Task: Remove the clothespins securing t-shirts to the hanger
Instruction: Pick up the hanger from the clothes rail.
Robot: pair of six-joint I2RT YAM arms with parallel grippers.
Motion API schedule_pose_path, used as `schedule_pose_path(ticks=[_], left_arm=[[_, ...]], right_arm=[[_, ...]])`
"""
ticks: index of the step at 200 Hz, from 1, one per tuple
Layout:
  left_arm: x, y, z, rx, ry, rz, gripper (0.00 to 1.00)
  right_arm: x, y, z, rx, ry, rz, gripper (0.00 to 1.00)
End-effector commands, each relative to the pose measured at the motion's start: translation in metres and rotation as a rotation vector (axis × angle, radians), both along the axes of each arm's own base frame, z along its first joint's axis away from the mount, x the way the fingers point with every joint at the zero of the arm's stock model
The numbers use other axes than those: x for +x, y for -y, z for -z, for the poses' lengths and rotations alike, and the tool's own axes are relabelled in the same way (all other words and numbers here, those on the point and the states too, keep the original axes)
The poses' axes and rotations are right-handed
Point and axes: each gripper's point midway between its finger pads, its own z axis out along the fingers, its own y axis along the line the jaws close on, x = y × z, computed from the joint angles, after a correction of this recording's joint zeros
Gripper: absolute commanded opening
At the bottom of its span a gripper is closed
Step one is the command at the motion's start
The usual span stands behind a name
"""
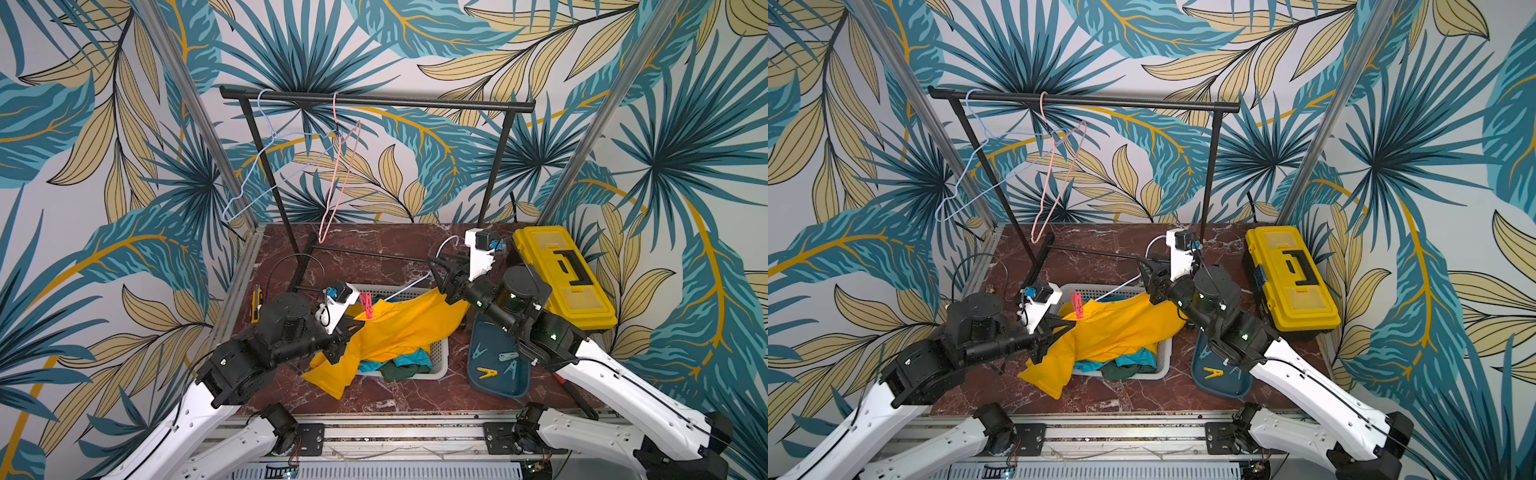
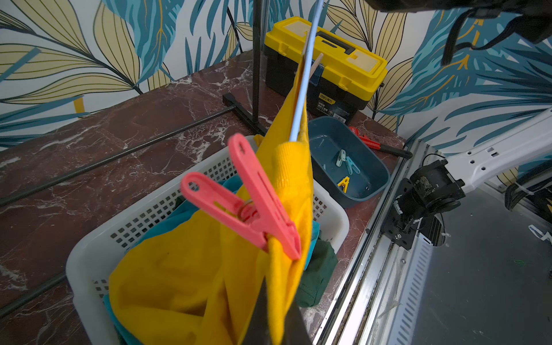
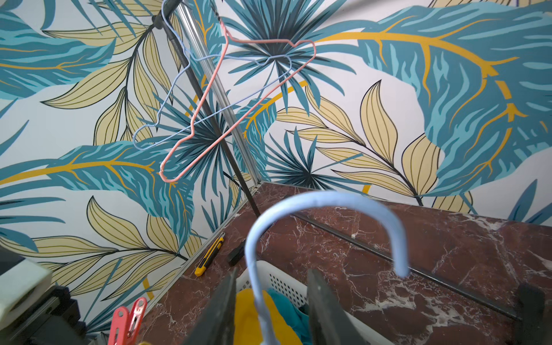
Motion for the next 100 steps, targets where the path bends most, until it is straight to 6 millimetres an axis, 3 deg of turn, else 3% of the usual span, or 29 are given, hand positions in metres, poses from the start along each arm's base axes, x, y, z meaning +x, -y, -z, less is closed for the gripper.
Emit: schedule_pose_path(ticks=[1,38,100], left_arm=[[0.001,0.004,-0.012,-0.048,0.045,0.018,0.00],[0.000,0.006,-0.011,-0.046,0.042,0.030,0.00],[0.002,0.004,-0.011,-0.047,0.041,0.012,0.00]], right_arm=[[0.000,0.000,0.006,0.005,-0.011,-0.010,0.37],[0.004,-0.011,0.007,0.019,-0.019,-0.042,0.33],[0.006,-0.015,0.007,0.040,-0.016,-0.047,0.04]])
